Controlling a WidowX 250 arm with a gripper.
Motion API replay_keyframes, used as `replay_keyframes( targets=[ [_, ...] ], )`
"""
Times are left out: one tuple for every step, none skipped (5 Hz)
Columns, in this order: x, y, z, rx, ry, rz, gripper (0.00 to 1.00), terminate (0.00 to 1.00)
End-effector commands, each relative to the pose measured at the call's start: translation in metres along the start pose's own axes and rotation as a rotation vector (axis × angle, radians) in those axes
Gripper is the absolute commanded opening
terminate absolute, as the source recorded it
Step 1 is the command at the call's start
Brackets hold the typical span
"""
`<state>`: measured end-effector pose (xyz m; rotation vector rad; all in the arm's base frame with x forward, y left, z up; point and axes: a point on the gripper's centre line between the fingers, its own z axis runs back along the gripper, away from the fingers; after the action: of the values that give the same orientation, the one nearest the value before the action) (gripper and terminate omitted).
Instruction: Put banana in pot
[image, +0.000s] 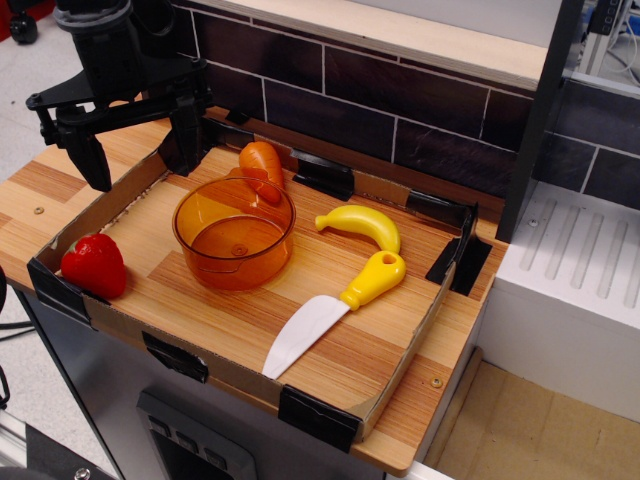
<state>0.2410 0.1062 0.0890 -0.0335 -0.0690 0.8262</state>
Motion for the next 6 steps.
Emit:
replay_keyframes(
  targets=[
    [0.000,0.000,0.000,0.000,0.000,0.000,1.00,0.00],
    [-0.017,-0.032,0.022,-0.092,0.036,0.095,1.00,0.00],
    [-0.029,-0.059,0.030,-0.063,0.023,0.205,1.00,0.00],
    [-0.036,-0.087,0.034,-0.099,0.030,0.305,1.00,0.00],
    [-0.038,-0.111,0.026,-0.117,0.044,0.461,1.00,0.00],
    [-0.040,-0.124,0.013,-0.088,0.051,0.596,1.00,0.00]
  ],
)
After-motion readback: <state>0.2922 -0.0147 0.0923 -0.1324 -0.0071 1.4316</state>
